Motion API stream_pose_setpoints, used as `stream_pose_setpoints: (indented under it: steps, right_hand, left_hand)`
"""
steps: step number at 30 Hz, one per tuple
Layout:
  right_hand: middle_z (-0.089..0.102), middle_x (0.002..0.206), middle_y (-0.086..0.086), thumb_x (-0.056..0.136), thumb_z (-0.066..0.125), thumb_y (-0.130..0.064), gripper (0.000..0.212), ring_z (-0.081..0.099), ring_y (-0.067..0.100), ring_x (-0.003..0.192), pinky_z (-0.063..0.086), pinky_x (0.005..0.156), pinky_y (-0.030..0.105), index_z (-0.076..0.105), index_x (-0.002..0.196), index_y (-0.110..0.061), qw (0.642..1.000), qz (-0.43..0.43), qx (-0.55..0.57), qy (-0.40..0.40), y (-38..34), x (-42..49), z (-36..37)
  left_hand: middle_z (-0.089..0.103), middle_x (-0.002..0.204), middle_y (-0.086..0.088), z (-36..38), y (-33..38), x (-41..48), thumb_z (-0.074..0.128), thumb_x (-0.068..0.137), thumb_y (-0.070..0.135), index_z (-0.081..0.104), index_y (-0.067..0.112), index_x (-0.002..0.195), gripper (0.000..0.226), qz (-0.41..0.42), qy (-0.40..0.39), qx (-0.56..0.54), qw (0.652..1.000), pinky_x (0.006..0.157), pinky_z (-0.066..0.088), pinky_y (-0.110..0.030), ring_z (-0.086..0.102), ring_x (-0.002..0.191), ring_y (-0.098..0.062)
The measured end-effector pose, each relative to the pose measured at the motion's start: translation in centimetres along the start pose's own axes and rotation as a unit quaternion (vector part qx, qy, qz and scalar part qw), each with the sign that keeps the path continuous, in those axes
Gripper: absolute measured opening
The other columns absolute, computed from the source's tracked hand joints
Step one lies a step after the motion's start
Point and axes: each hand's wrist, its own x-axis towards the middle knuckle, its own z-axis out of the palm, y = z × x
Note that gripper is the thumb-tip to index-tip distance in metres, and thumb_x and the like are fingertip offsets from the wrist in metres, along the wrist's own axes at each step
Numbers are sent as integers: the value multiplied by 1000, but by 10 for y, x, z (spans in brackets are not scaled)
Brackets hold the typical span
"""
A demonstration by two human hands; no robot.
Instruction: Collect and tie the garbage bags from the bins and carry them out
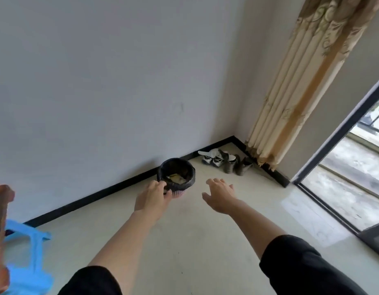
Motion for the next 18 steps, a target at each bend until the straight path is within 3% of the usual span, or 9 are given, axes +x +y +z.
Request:
stream_pose_setpoints:
  steps: [6, 11, 18]
  right_hand:
    - [51, 129, 6, 95, 44, -35, 40, 43, 25, 122, 32, 100, 44, 47, 128, -14, 996, -70, -40, -25, 6, 152, 7]
    - [49, 133, 6, 96, 43, -35, 41, 42, 25, 124, 32, 102, 45, 45, 131, -15, 995, -47, -41, -71, 31, 277, 27]
    - [51, 133, 7, 96, 42, -34, 40, 43, 25, 124, 32, 101, 44, 46, 131, -15, 992, -53, -36, -105, 64, 436, 88]
  left_hand:
    - [44, 142, -3, 22, -17, 142, 35, 100, 38, 47, 16, 134, 42, -51, -1, 4, 999, 98, 40, -34, 38, 132, -20]
    - [21, 159, -5, 67, -27, 258, 34, 101, 37, 36, 16, 145, 49, -74, -30, -24, 997, 114, 27, -36, 12, 148, -21]
    - [22, 158, -6, 165, -52, 384, 36, 100, 37, 40, 15, 142, 47, -117, -43, -48, 991, 114, 28, -38, 11, 148, -21]
